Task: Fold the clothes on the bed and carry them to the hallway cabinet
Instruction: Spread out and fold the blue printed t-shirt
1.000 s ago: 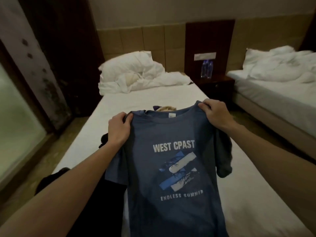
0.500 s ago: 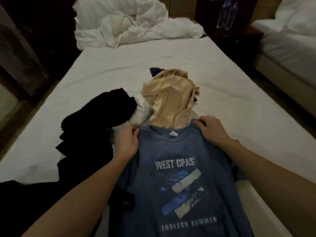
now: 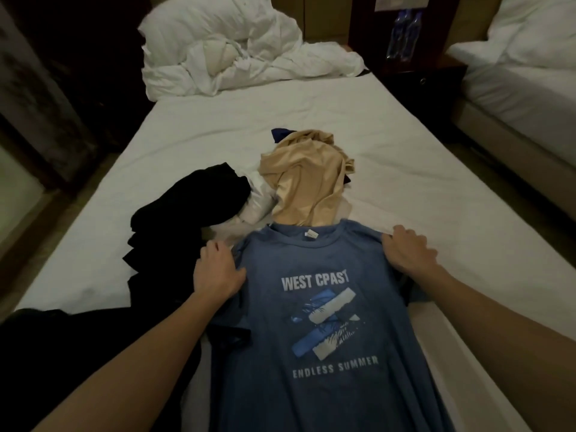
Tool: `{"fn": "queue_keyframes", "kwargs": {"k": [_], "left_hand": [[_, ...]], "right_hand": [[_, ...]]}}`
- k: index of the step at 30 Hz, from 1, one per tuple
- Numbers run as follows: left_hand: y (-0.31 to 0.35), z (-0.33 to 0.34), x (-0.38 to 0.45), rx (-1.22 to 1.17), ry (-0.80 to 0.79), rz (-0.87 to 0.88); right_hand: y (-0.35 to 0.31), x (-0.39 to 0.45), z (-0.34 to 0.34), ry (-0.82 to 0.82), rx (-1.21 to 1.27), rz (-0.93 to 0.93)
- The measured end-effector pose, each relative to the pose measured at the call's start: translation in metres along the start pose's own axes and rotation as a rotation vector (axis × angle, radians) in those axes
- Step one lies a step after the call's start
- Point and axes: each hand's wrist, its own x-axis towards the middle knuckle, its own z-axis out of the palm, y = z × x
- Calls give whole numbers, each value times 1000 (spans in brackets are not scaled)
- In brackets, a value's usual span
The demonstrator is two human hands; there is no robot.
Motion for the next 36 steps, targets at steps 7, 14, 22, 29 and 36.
{"fn": "queue_keyframes", "kwargs": {"k": [7,14,22,29,36], "left_hand": [[-14,-35,-53,205,-217,-32],[-22,-60,-63,-81,83,-36],[-38,-60,-41,-910,115,-325],[-53,-65,-41,-895,-277,-268],[-22,-85,-32,-838,-11,-205]], "right_hand": [[50,-38,-22,-69,231,86],[49,-64,-66,229,646,-4],[-31,-76,-51,132,728,-82],[-92,-97,19,-311,1009,-13],[-50,-103,16,76,708,-232]]}}
